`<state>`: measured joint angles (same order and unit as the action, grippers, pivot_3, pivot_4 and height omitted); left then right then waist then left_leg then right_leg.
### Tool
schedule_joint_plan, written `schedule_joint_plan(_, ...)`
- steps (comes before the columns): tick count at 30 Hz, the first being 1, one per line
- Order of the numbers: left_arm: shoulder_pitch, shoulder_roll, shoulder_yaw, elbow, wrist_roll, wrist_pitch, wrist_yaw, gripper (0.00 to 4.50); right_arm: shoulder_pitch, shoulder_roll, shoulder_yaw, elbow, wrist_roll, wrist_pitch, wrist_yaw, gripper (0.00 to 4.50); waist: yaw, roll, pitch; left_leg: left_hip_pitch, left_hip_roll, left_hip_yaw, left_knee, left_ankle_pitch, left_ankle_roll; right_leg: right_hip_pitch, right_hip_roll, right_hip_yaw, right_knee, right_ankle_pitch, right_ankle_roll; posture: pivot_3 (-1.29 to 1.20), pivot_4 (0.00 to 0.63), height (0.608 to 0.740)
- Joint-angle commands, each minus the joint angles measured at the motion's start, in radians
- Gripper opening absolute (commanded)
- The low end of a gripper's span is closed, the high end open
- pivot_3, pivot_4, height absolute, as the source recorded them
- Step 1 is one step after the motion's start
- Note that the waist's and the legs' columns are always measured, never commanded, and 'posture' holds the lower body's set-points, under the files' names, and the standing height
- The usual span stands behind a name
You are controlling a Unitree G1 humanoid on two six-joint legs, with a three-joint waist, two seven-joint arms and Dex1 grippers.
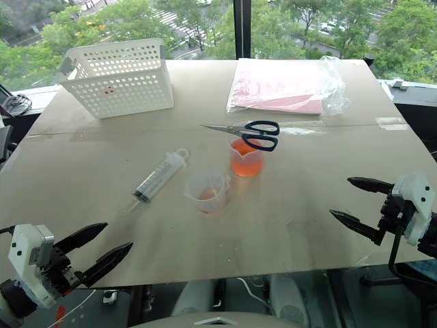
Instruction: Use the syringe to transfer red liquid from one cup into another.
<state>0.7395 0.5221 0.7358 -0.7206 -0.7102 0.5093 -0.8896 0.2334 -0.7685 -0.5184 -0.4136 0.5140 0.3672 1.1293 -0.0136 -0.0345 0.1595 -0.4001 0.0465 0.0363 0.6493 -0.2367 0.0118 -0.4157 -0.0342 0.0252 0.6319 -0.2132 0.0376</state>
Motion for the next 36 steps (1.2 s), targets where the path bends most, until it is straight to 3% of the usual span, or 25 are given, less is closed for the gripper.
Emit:
schedule_joint_plan(1,-0.057,0.017,-0.012,-0.057,-0.052,0.001,0.063,4.50,-0.064,-0.034,0.021,-0.012,0.061,0.068,-0.030,4.49,0.000,0.000,0.000,0.000,0.000,0.000,0.000,0.000,0.000,0.000,0.000,0.000,0.000,0.000,0.000,0.00,0.150,0.740)
schedule_joint_plan(8,-0.402,0.148,-0.071,-0.083,-0.276,0.122,0.292,4.50,-0.482,-0.106,0.183,0.029,0.175,0.357,-0.173,4.49,-0.001,0.004,0.002,0.002,0.001,0.000,0.002,0.002,0.003,0.002,0.000,-0.002,0.001,0.000,0.000,0.00,0.150,0.740)
schedule_joint_plan(13,-0.468,0.251,-0.061,-0.086,-0.393,0.161,0.283,4.50,-0.853,-0.194,0.428,0.107,0.112,0.517,-0.167,4.49,-0.005,0.005,0.004,-0.002,-0.002,0.006,-0.002,0.002,0.005,-0.005,0.002,0.002,0.002,0.002,-0.004,0.00,0.150,0.740)
schedule_joint_plan(16,-0.477,0.323,-0.026,-0.077,-0.410,0.166,0.241,4.50,-1.119,-0.148,0.602,0.249,0.086,0.630,-0.114,4.49,-0.003,0.002,0.004,-0.002,-0.002,0.010,-0.007,0.001,0.004,-0.006,0.003,0.001,0.000,0.000,-0.005,0.00,0.150,0.740)
schedule_joint_plan(20,-0.489,0.359,-0.016,-0.076,-0.424,0.163,0.239,4.50,-1.338,-0.052,0.782,0.410,0.001,0.645,-0.051,4.49,-0.004,0.003,0.005,-0.013,-0.002,0.010,-0.006,0.001,0.004,-0.017,0.003,0.001,0.002,0.000,-0.005,0.00,0.150,0.740)
schedule_joint_plan(25,-0.468,0.347,-0.006,-0.110,-0.425,0.157,0.261,4.50,-1.447,0.027,0.870,0.508,-0.054,0.641,0.007,4.49,0.002,0.003,0.005,-0.017,-0.003,0.010,-0.004,0.001,0.004,-0.018,0.001,0.000,0.002,0.001,-0.004,0.00,0.150,0.740)
schedule_joint_plan(36,-0.439,0.338,-0.006,-0.156,-0.439,0.130,0.273,4.50,-1.483,0.073,0.955,0.585,-0.171,0.574,0.099,4.49,-0.001,0.003,0.005,-0.015,-0.004,0.010,-0.001,0.001,0.004,-0.018,0.000,0.000,0.008,0.000,-0.005,0.00,0.150,0.740)
